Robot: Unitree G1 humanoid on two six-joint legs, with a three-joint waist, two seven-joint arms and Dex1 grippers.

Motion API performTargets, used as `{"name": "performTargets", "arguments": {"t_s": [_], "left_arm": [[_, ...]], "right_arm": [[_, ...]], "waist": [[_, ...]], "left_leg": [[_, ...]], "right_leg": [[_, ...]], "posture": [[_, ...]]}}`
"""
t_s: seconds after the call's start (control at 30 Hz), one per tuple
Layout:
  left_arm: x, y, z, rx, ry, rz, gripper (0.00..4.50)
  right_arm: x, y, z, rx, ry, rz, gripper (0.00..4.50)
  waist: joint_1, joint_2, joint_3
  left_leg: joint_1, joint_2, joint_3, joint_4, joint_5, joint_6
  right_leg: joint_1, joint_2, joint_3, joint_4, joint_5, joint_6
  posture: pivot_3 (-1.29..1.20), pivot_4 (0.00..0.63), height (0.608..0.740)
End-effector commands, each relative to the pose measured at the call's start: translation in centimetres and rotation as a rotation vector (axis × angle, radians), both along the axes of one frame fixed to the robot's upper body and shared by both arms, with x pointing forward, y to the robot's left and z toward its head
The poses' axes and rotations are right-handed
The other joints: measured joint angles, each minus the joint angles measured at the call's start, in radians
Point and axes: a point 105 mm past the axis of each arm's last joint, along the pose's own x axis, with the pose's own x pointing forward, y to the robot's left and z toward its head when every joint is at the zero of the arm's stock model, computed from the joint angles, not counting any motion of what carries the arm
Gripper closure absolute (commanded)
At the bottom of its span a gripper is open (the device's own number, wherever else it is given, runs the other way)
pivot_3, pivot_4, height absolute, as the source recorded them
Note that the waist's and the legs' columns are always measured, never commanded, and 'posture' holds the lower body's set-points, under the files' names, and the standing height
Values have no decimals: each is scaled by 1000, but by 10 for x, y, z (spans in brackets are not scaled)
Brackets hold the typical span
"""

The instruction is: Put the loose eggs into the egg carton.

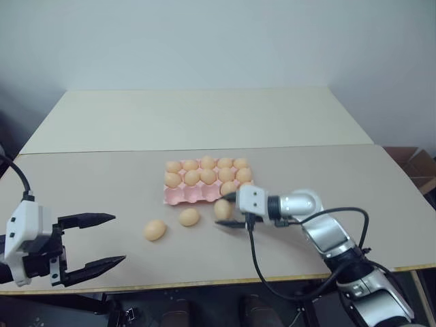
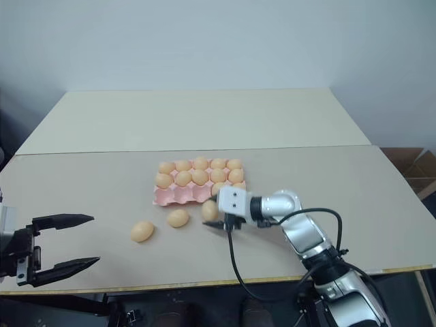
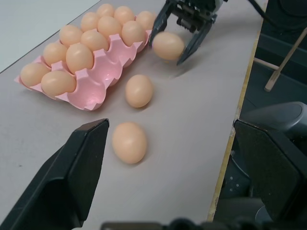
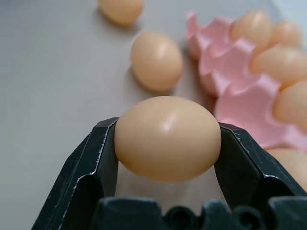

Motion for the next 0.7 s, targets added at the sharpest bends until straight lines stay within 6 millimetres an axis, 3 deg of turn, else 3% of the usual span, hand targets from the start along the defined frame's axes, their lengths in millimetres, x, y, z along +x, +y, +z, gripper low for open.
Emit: {"name": "performTargets", "arguments": {"t_s": [0.03, 0.17, 0.4, 0.57, 0.7], "left_arm": [[1, -1, 2, 5, -25, -12, 0], [2, -2, 1, 3, -30, -12, 0], [2, -1, 1, 5, -32, -2, 0], [1, -1, 1, 5, -32, 5, 0], [1, 0, 1, 4, -31, 8, 0]], "right_arm": [[12, 14, 31, 88, -91, -27, 1786], [30, 26, 28, 85, -121, -73, 1786], [43, 33, 20, 73, -122, -88, 1786], [48, 32, 16, 65, -119, -87, 161], [47, 32, 18, 72, -122, -80, 48]], "waist": [[0, -1, 0], [1, -1, -1], [0, -1, -1], [-2, -1, -1], [-2, -1, -1]], "left_leg": [[1, 2, 1, 0, 0, 0], [1, 9, 1, 0, 0, 0], [0, 9, 4, -1, 0, 0], [0, 9, 4, -1, 0, 0], [0, 9, 4, -1, 0, 0]], "right_leg": [[0, 2, 0, 0, 0, 0], [-2, 10, 0, 0, 3, -6], [-3, 9, 3, 0, 3, -8], [-4, 9, 3, 0, 3, -8], [-5, 10, 3, 1, 3, -8]], "posture": [[0, 150, 740], [0, 150, 740], [0, 150, 740], [0, 150, 740], [0, 150, 740]]}}
